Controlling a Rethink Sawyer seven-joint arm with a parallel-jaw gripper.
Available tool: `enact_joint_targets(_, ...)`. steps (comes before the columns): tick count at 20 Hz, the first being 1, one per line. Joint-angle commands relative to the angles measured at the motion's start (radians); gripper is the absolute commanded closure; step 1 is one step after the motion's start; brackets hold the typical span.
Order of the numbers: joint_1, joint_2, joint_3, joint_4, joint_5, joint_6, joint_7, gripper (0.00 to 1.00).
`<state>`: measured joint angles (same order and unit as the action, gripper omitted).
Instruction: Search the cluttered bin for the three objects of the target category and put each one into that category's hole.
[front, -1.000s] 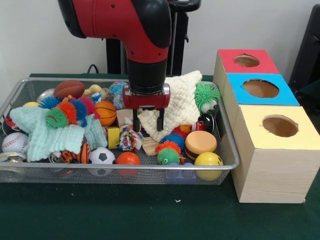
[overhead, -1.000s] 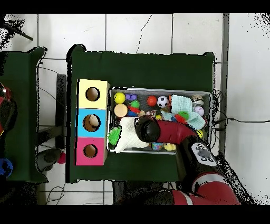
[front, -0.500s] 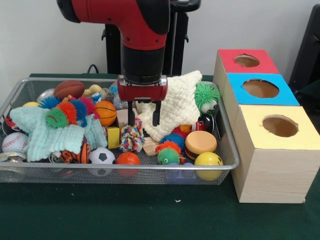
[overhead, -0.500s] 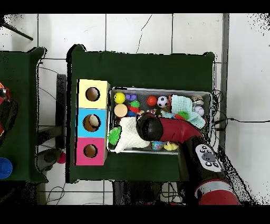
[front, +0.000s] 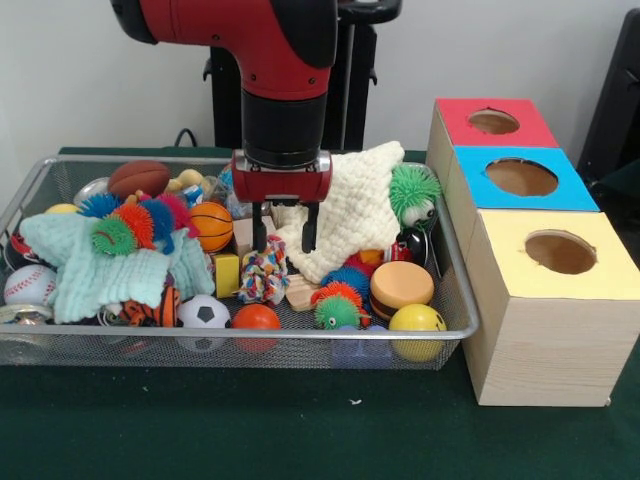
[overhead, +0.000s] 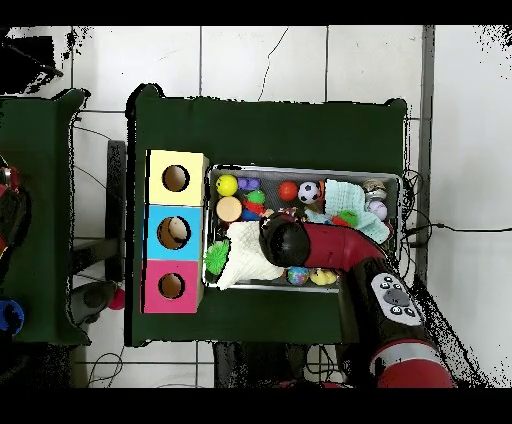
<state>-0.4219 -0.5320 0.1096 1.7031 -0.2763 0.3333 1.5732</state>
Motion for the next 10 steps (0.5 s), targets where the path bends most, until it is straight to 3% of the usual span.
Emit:
enact_joint_targets(1, -0.004, 0.065, 0.009, -0.053, -0.067, -0.053, 0.061, 0.0)
enact_joint_targets(10, 0.033, 0.1, -0.035, -0.103, -0.113, -0.073, 0.063, 0.0)
